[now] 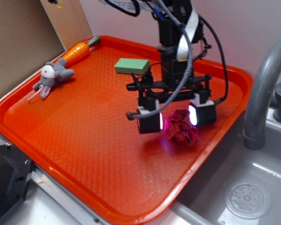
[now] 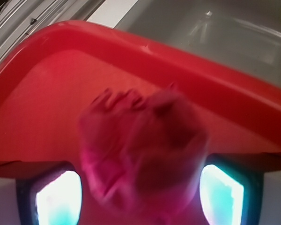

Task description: Grab the red paper.

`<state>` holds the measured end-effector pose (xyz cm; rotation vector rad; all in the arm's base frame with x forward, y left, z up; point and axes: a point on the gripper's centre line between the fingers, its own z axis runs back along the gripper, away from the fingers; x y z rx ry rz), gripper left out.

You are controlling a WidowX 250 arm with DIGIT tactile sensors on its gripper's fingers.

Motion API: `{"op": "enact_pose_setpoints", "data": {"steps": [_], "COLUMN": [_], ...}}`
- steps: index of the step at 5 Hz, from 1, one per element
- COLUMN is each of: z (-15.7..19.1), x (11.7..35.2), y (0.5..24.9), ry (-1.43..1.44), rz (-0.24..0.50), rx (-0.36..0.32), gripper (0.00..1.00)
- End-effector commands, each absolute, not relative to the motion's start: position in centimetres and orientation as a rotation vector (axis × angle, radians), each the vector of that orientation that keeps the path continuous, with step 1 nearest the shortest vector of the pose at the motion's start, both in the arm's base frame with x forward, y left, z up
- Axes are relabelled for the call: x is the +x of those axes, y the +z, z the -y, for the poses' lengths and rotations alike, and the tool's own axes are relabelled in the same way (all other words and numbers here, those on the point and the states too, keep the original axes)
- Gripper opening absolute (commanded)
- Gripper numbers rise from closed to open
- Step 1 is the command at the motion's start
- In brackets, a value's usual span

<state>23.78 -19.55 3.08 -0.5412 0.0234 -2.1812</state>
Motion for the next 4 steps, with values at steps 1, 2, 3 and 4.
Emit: {"op": "enact_pose_setpoints", "data": {"steps": [1, 2, 3, 4], "z": [21.1, 20.6, 20.1, 17.1], "x": [20.4, 20.5, 20.6, 21.3], "y": [4.6, 4.5, 5.0, 9.5], "ry": [-2.251, -2.207, -2.148, -1.878], "rz": [0.007, 0.02, 0.017, -0.121], "rx": [-0.531, -0.515, -0.457, -0.129], "gripper": [0.85, 0.0, 0.0, 0.0]}}
